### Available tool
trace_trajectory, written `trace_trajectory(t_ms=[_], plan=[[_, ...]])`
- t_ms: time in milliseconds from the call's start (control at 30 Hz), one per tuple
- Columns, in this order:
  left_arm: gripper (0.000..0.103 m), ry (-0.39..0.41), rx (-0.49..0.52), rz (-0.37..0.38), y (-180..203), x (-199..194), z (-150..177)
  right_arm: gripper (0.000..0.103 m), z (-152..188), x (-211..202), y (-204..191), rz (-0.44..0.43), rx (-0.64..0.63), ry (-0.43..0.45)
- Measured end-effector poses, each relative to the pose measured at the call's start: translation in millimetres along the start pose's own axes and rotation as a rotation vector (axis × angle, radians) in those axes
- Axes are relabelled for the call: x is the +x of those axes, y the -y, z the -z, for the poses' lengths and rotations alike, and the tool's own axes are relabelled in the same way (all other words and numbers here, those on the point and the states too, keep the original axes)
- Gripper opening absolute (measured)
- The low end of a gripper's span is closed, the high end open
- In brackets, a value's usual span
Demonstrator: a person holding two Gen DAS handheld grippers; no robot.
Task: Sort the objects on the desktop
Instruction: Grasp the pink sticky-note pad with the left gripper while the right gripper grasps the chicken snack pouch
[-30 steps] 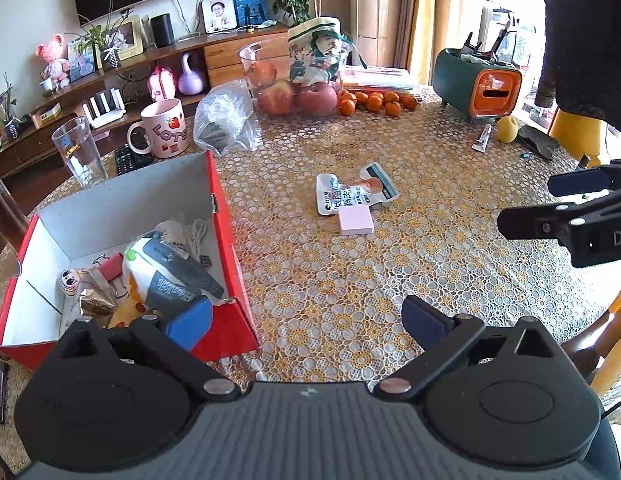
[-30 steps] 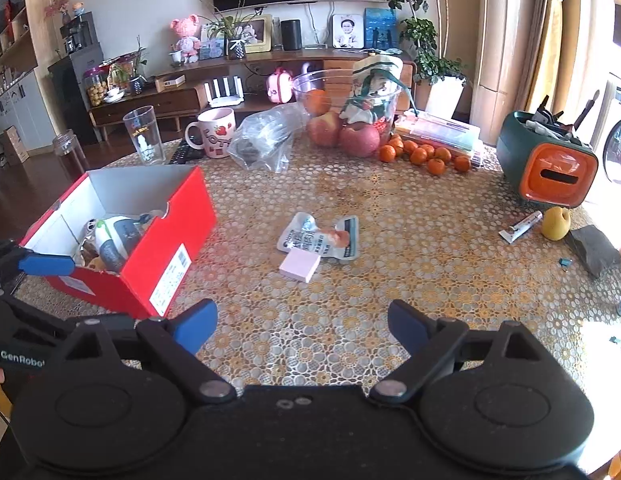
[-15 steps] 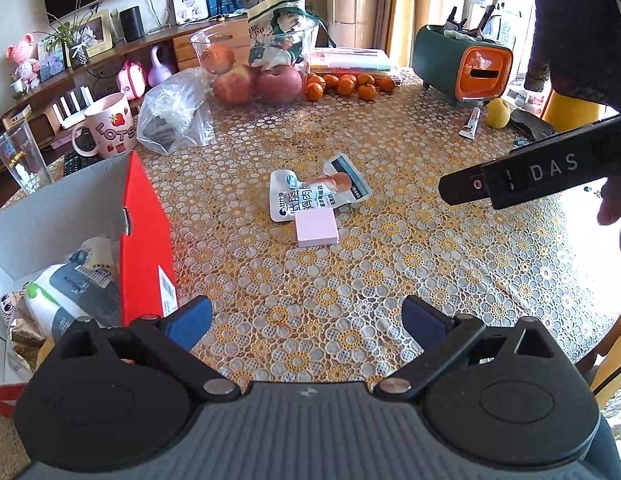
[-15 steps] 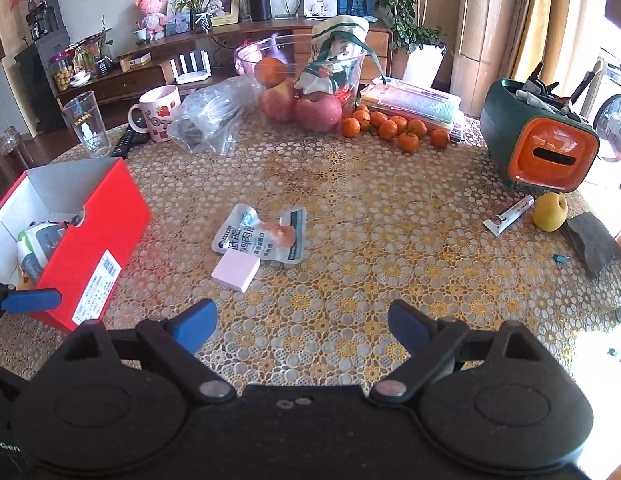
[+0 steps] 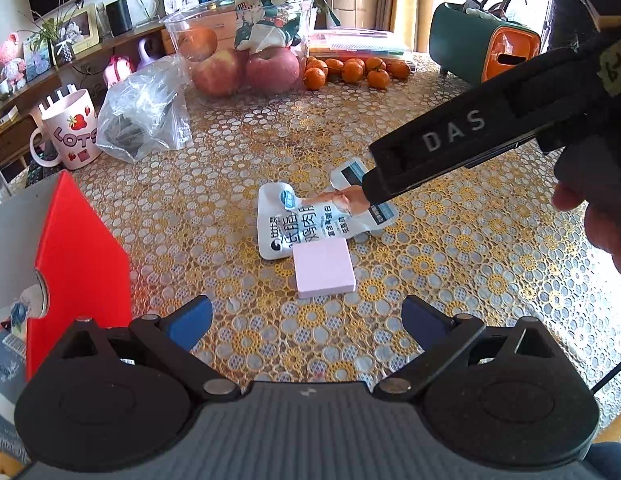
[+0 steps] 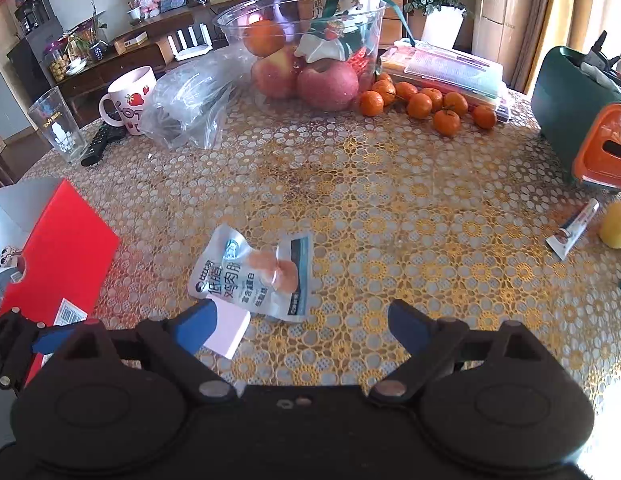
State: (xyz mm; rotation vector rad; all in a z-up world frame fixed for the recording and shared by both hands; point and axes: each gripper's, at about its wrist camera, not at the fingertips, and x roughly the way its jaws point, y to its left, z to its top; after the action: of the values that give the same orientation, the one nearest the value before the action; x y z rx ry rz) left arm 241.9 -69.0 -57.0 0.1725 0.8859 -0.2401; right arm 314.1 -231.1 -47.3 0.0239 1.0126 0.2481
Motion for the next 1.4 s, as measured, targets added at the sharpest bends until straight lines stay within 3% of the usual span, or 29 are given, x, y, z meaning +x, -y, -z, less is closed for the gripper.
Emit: trace_trajectory(t_ms=[300, 467, 767, 933, 1233, 1400], plan=[[0.101, 0.027, 0.023, -0.041, 4, 32, -3, 0.092, -15, 49, -8, -0.019, 0.019, -0.036], [0.101, 0.025, -0.005, -0.029, 1, 43, -4, 0.093, -18, 63, -10, -0.040, 0.041, -0.043], [0.100, 0.019, -0.018, -0.071, 1, 57, -7, 0.093, -21, 81, -18, -0.024, 0.042, -0.068], [0.089, 0.037, -0.025, -0.061, 3, 58, -5, 0.091, -21, 83, -23, -0.018, 0.019, -0.062], [0.041, 0.048, -0.057, 0.007, 9, 53, -5, 0.081, -20, 79, -30, -0.013, -0.008, -0.062], [0.040, 0.050, -0.057, 0.024, 6, 52, -4, 0.070, -22, 72, -24, -0.024, 0.016, -0.044]])
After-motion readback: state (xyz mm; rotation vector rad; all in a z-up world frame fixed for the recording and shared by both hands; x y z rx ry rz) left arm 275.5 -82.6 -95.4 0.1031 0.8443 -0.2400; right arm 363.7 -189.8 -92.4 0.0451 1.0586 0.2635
